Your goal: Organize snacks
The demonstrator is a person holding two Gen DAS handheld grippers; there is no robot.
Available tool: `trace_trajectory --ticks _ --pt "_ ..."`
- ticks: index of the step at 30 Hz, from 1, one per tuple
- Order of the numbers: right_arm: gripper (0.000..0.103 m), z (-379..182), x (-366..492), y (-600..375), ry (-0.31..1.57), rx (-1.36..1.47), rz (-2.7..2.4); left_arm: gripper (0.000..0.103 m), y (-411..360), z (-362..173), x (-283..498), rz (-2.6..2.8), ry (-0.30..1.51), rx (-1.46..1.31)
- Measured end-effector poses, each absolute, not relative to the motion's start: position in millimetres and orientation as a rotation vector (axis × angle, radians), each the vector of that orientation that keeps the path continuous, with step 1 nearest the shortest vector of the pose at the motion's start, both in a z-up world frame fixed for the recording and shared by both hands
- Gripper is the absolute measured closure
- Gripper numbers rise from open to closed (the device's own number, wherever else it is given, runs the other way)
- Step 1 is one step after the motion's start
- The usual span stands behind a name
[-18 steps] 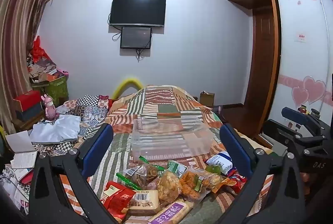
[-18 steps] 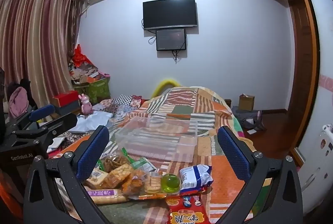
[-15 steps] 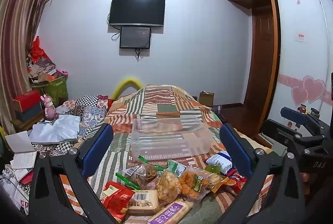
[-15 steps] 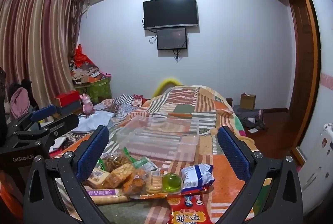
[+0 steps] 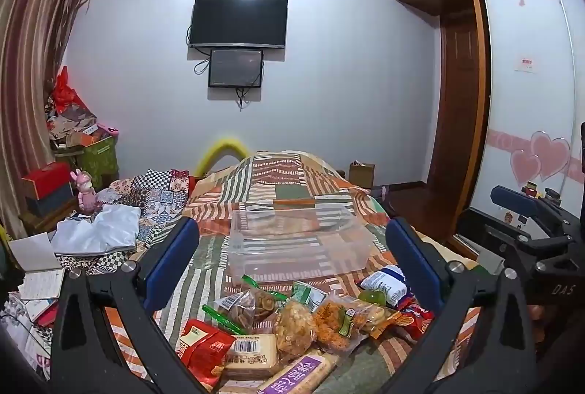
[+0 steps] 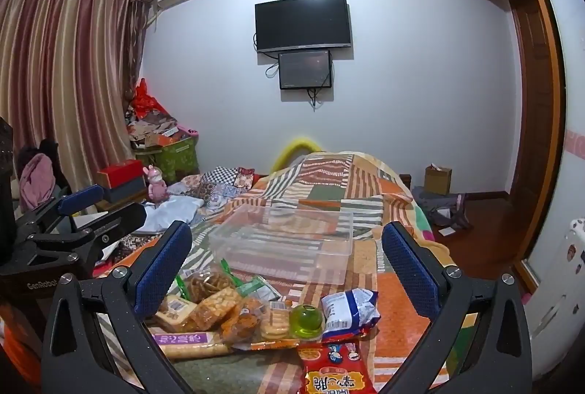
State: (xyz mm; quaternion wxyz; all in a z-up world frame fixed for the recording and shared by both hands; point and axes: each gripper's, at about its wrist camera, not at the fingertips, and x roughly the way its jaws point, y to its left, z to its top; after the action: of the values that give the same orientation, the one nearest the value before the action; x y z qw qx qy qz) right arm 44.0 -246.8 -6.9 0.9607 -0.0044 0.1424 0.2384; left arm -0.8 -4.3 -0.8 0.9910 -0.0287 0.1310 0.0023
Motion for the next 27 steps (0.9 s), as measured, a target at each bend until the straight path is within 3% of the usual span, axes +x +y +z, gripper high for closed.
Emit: trace_trajectory --ticks 27 --pt "0.0 -3.2 40.3 -243.9 0.28 -0.012 0.494 0.0 -3.0 -2.1 -0.1 0.005 0.264 -0.066"
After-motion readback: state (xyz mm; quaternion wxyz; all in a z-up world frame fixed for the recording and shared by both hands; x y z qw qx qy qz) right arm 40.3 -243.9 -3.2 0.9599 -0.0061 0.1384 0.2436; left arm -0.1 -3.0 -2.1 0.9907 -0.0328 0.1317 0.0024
